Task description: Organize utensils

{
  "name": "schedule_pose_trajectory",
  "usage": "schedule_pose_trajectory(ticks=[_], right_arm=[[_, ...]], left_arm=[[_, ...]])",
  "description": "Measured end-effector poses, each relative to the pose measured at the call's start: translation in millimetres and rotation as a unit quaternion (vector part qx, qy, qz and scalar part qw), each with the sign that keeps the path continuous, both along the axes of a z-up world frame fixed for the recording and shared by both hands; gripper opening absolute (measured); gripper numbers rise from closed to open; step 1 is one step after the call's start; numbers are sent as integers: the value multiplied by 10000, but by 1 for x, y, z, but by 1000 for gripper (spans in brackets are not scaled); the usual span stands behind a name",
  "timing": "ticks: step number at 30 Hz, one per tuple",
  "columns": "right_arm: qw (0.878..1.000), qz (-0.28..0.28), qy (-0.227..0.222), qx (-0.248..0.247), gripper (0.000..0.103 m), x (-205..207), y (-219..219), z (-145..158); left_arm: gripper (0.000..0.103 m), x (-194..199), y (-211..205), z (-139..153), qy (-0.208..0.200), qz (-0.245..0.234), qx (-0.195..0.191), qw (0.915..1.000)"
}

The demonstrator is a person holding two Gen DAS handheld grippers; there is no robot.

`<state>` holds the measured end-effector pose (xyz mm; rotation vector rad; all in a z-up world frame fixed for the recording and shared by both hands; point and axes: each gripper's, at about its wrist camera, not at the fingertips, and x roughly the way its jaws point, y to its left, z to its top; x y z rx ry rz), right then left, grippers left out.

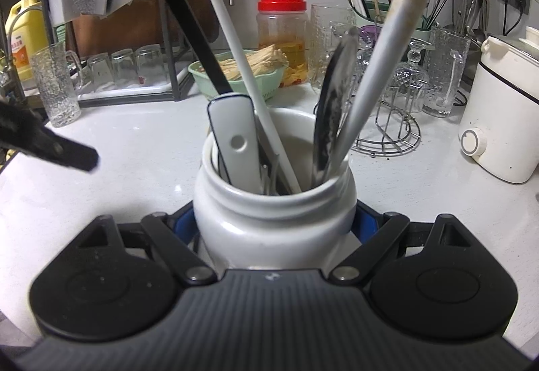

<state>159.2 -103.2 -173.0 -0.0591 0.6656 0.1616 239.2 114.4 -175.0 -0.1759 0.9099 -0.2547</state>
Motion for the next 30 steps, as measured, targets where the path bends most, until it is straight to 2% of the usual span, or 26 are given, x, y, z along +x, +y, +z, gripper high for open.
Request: schedule_pose_trajectory(ticks=[3, 10, 13, 18, 23, 30], right_arm=[[10000, -32, -5, 2, 91, -2, -6, 0], [9999, -106, -20, 8, 91, -2, -19, 0], [10000, -59, -31, 14, 91, -3, -22, 0], [10000, 38, -50, 22, 91, -4, -26, 0], [9999, 129, -48, 17, 91, -3, -27, 0], [9998, 207, -41, 23, 91, 0, -29, 0]], left_arm=[[50, 9, -15, -17, 94, -170, 54, 9998], [50, 19, -54, -56, 329, -403, 444, 9977], [50, 18, -66, -58, 149, -443, 677, 9966], [50, 26, -68, -58, 206, -321, 601, 9975], [52, 29, -79, -59, 97, -220, 959, 9951], [55, 28, -84, -59, 76, -81, 1153, 9933]])
